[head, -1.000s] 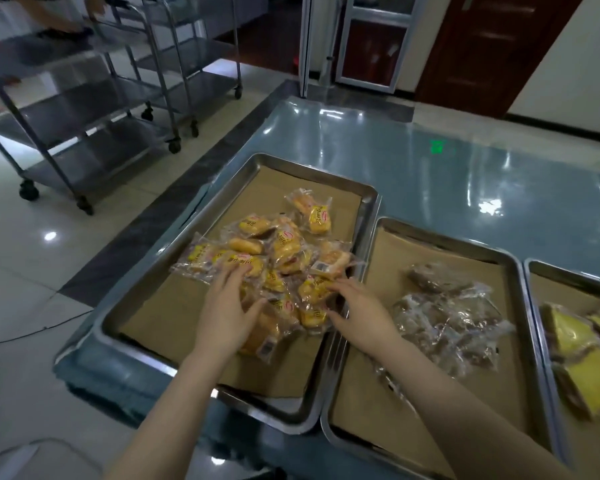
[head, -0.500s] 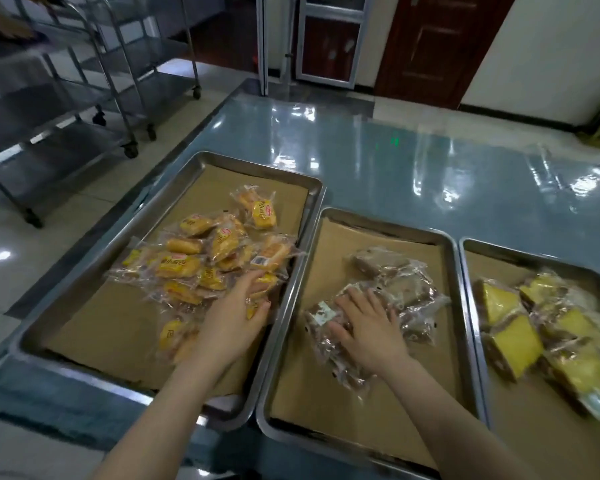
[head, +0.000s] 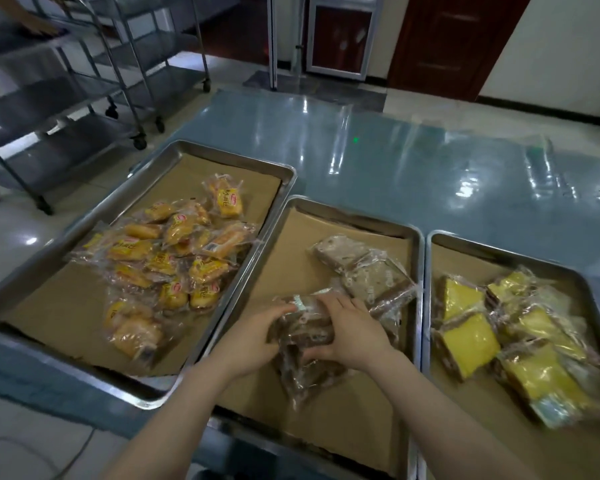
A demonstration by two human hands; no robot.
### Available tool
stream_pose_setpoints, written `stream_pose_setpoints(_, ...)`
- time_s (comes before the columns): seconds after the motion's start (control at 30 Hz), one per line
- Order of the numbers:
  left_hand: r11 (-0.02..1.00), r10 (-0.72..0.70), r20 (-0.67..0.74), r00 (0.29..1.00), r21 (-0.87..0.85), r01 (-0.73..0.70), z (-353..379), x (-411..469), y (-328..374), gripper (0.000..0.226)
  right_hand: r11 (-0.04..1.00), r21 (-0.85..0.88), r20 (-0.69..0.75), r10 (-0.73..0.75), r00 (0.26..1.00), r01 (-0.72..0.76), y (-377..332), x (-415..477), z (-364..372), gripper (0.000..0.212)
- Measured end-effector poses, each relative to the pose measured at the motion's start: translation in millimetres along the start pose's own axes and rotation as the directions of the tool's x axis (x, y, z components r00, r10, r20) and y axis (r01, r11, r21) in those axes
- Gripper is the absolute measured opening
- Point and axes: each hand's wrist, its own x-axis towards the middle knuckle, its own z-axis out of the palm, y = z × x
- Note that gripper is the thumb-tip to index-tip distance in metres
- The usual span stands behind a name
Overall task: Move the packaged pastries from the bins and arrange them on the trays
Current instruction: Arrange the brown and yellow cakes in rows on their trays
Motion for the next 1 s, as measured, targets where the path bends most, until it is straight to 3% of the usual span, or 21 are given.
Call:
stream_pose_setpoints(0.17,0.998,-0.014,-0.022,1.0,0.053,0.015,14,-2,2,0.064,0.993,0.115,-0.03,-0.019,0.999,0.023,10,0,-7,0.071)
stream_pose_setpoints(0.3,0.996,-0.09,-0.121,0.989,-0.011,0.09,18,-3,7,0.053,0.968,0.235,-0.03,-0.08,0.996,0.085,14,3,-20,0.041)
stream_pose_setpoints(0.43,0.97,-0.231,-0.264,0.937,-0.14,0.199,19,0,13,0.033,0.936,0.334,-0.139,-0.069,0.988,0.112,14,5,-31,0.043)
stream_pose_setpoints(0.53,0.938,-0.268,-0.373,0.888,-0.312,0.151,14,7,22,0.021,0.828,0.555,-0.195,0.039,0.98,0.078,12,5,-41,0.03)
stream_pose_setpoints(0.67,0.886,-0.31,-0.458,0.833,-0.457,0.078,7,21,26,0.02,0.643,0.764,-0.133,0.088,0.987,0.046,8,5,-46,0.024)
stream_pose_setpoints(0.8,0.888,-0.388,-0.522,0.759,-0.433,0.156,0,34,15,0.033,0.487,0.874,-0.006,0.019,1.0,-0.004,3,6,-45,0.02)
stream_pose_setpoints(1.0,0.879,-0.413,-0.485,0.771,-0.433,0.199,-14,60,11,0.043,0.326,0.944,0.014,0.139,0.99,-0.059,5,15,-44,0.006)
